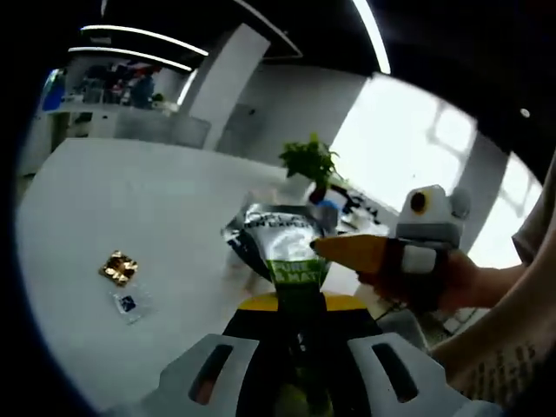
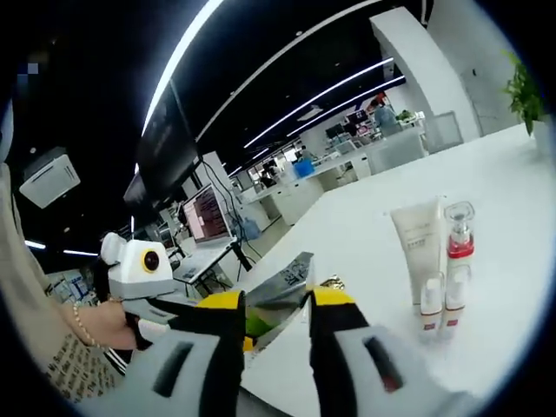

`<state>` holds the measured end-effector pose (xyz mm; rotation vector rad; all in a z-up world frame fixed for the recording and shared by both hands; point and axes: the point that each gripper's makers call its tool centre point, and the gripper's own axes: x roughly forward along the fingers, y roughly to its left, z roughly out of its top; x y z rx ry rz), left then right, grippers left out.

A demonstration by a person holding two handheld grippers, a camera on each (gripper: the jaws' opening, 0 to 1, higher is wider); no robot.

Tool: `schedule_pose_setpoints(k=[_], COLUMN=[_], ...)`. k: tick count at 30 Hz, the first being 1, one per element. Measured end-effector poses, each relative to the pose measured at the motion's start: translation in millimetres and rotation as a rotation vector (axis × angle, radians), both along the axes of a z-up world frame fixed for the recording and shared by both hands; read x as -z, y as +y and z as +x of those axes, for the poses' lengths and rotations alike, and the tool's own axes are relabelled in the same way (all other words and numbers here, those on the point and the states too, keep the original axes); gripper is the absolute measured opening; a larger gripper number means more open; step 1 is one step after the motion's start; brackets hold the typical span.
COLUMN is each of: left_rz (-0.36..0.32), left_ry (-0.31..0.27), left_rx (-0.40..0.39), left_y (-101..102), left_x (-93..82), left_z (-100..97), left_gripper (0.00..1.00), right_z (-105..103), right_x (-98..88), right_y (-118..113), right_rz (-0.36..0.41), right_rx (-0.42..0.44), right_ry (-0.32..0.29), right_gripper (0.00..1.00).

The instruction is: Arrange the skincare products in the storage area until every visible bottle or jar stands upright without overlapping.

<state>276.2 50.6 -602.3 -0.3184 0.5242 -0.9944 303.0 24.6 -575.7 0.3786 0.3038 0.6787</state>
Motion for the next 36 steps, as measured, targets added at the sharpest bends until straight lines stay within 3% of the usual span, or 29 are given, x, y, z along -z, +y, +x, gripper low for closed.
schedule_pose_setpoints(k=[4,9,12,17,22,25,29,33,36], left_rz=[-0.004,-0.014,-0.001,-0.007,-0.027,-0.047,-0.132,-0.208,-0.258], left_ry=[0.015,0.021,0.022,0.023,0.04,0.054,0.077,0.063,0.036], left_rx=[0.01,0.022,0.026,0.014,-0.007,0.002,0.043,0.07,0.1], left_y=[-4,-7,-6,0,12,19,22,25,24], left_x=[2.1,3.0,5.0,4.7,4.5,4.0,-6.7,-21.8,-36.2], left_z=[-3.1,-6.2,-6.3,-5.7,-6.3,-7.3,-12.4,-13.6,-17.2], left_gripper=[0.13,0.22,0.29,0.45,0.54,0.65,0.84,0.83,0.74], right_z=[0,-6,-12,-15,-15,-17,-21,-27,-26], right_x=[-2.5,-17.2,-20.4,-28.0,-35.0,-45.4,-60.9,-83.6,-91.1], right_y=[-7,1,12,23,27,32,39,45,42], right_rz=[0.063,0.154,0.067,0.06,0.071,0.091,0.132,0.227,0.266], right_rx=[0.027,-0.026,-0.092,-0.155,-0.198,-0.248,-0.336,-0.417,-0.423], right_ry=[0.03,0.025,-0.032,-0.044,-0.049,-0.066,-0.074,-0.074,-0.062], right_gripper=[0.13,0.05,0.02,0.01,0.01,0.01,0.01,0.01,0.01])
